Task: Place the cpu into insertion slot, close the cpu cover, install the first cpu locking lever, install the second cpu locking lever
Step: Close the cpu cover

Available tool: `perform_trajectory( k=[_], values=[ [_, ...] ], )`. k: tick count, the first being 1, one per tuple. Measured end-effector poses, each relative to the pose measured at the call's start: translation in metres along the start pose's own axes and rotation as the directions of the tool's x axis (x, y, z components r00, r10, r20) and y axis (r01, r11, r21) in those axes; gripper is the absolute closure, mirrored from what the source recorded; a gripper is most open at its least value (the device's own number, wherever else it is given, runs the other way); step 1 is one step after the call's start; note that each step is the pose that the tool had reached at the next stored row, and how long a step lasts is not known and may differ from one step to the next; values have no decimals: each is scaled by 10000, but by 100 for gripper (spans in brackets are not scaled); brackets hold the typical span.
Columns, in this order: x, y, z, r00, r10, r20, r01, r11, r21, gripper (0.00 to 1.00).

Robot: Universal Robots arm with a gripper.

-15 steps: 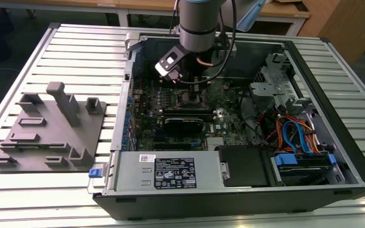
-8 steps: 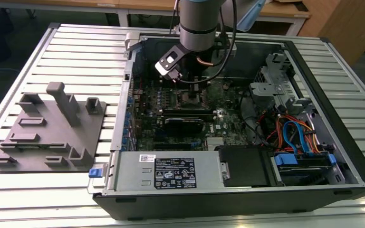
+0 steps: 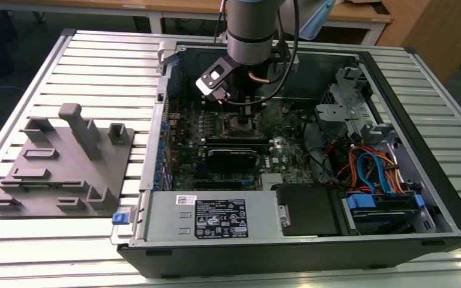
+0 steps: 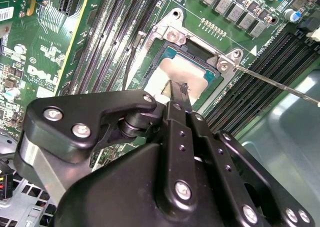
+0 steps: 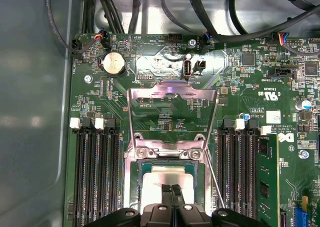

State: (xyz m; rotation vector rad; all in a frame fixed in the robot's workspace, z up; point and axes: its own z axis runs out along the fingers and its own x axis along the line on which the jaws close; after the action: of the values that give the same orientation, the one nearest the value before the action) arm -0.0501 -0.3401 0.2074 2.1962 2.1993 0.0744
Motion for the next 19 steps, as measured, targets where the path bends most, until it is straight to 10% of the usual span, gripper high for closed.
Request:
perform_trajectory(
  k=[6,12,19],
  values=[
    [0,18,2,10000,3,0,-3,10000,31,90],
    [0,104,7,10000,18,4,-18,9996,286,90],
    [0,107,-1,10000,20,6,-21,9996,299,90]
  ],
)
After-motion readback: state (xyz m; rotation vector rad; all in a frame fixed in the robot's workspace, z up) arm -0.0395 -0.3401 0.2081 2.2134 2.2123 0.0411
